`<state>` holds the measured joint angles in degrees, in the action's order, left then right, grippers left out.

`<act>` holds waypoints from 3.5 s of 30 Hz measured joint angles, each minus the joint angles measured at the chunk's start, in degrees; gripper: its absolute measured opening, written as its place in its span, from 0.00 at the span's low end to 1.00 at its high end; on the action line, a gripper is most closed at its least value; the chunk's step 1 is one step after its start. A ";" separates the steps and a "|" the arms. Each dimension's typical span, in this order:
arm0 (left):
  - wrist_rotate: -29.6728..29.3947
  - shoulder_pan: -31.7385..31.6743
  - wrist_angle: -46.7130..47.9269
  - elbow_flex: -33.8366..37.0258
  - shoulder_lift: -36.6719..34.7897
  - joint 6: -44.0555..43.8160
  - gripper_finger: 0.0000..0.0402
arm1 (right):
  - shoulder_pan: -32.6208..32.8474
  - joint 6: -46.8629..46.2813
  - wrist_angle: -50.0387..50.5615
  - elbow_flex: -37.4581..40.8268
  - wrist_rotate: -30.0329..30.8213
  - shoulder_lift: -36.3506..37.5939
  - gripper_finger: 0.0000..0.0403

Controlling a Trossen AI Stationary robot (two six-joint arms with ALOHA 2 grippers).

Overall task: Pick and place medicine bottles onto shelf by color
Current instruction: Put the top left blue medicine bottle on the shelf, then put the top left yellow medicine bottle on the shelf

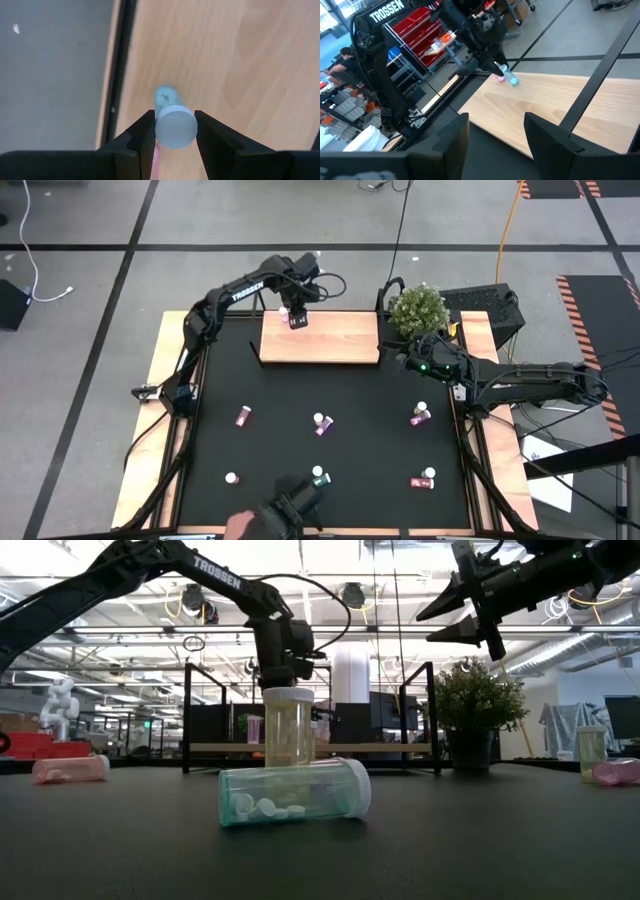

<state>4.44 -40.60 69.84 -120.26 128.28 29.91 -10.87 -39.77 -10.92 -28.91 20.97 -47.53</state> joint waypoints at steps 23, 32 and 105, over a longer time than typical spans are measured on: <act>-2.31 0.13 -3.04 0.17 0.03 -4.90 0.50 | 0.00 0.39 0.04 0.00 -0.17 -0.02 0.46; -4.62 0.13 -4.36 0.14 0.03 -4.51 0.60 | 0.00 0.05 0.02 0.00 -0.17 -0.02 0.46; 1.60 43.54 -26.19 35.21 -15.69 -11.46 0.71 | 6.19 8.26 5.66 0.00 -15.26 0.00 0.46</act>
<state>6.04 2.95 43.65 -85.05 112.60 18.45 -4.69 -31.51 -5.26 -28.91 5.72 -47.53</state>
